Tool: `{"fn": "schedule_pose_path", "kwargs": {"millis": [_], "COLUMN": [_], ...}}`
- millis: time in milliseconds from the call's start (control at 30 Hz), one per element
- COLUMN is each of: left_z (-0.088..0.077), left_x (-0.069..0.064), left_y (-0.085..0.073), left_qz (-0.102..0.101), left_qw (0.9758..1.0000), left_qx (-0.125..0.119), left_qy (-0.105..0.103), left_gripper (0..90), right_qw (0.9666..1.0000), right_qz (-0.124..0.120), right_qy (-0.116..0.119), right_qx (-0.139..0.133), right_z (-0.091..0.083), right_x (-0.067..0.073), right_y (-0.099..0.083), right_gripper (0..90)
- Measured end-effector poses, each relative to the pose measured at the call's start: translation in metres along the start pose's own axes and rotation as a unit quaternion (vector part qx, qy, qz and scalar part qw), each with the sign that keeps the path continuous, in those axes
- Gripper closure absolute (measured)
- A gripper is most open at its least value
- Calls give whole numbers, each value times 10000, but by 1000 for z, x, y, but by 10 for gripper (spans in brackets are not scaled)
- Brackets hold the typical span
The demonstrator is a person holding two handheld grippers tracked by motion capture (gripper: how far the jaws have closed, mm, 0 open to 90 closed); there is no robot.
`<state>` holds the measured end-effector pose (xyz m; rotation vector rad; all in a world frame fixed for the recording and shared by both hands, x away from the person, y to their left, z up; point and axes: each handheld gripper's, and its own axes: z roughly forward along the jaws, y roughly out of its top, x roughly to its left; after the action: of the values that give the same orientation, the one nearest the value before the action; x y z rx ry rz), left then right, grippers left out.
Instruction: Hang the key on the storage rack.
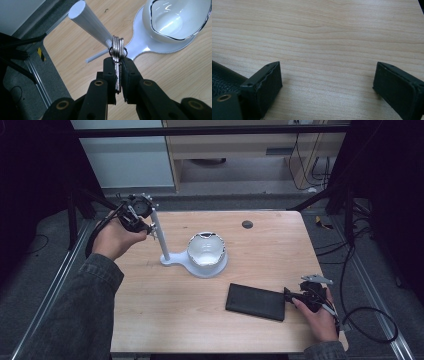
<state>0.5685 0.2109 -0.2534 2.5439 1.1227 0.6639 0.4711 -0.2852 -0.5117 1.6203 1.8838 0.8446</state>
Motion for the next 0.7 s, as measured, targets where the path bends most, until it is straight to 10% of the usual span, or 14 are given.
{"fn": "schedule_pose_path", "kwargs": {"millis": [533,700], "left_z": [12,1], "left_x": [7,10], "left_y": [-8,-19], "left_qz": [-95,-192], "left_qw": [10000,9988], "left_qx": [28,-461], "left_qy": [-11,-16], "left_gripper": [827,695], "right_qw": [10000,10000], "right_qz": [-2,0], "right_qy": [2,1], "right_qx": [-2,-3], "right_z": [0,0], "right_x": [0,0], "right_y": [0,0], "right_gripper": [84,84]}}
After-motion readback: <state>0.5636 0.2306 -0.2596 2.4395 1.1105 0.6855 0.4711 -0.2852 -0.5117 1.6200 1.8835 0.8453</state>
